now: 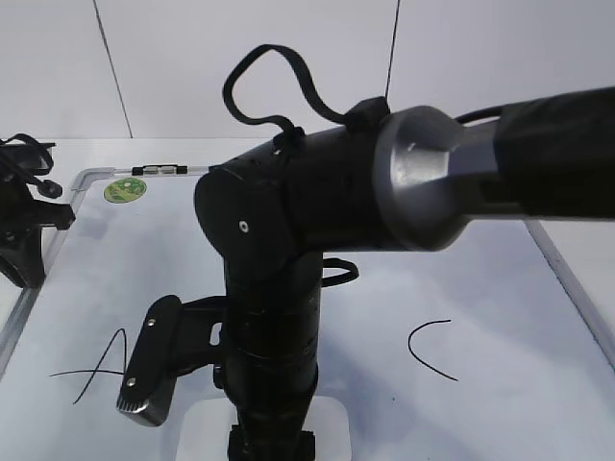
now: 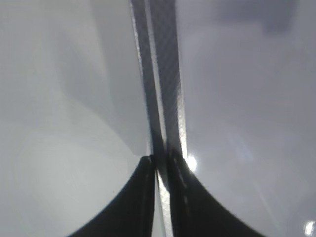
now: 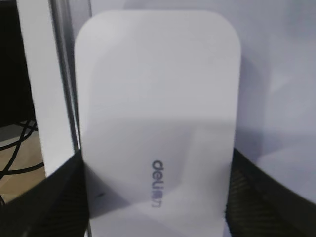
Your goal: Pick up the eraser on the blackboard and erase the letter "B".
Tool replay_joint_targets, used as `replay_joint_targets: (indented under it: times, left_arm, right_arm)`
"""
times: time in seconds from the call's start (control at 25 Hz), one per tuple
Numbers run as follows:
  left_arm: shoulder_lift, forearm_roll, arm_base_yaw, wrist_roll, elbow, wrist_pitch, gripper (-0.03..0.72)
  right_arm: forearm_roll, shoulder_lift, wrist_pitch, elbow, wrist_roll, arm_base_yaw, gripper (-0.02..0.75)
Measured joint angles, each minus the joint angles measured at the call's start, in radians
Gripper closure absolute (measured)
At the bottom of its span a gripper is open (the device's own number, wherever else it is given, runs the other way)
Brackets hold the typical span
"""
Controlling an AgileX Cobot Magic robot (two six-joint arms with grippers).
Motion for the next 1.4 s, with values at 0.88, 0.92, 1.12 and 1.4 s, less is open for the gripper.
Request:
replay_joint_targets:
  times: [0.88,0.92,1.12,1.4]
  left_arm:
    - [0.002,-0.003,0.000,0.000,0.000,-0.004,0.638]
    - [0.002,-0.003,0.000,0.000,0.000,-0.005,0.638]
    - [0.002,-0.005,0.000,0.000,0.000,-0.006,0.637]
    - [0.002,-0.007,0.000,0.000,0.000,-0.007,0.636]
  right_arm:
    - [-0.081,-0.083,-0.109,0.133,0.075,0.015,0.175]
    - [-0.086,-0.095,-0.120,0.156,0.079,0.011,0.175]
    - [-0.086,-0.143,-0.145,0.243,0.083,-0.037,0.175]
    - [-0.093,-0.232,-0.154,0.357,0.086,-0.161,0.175]
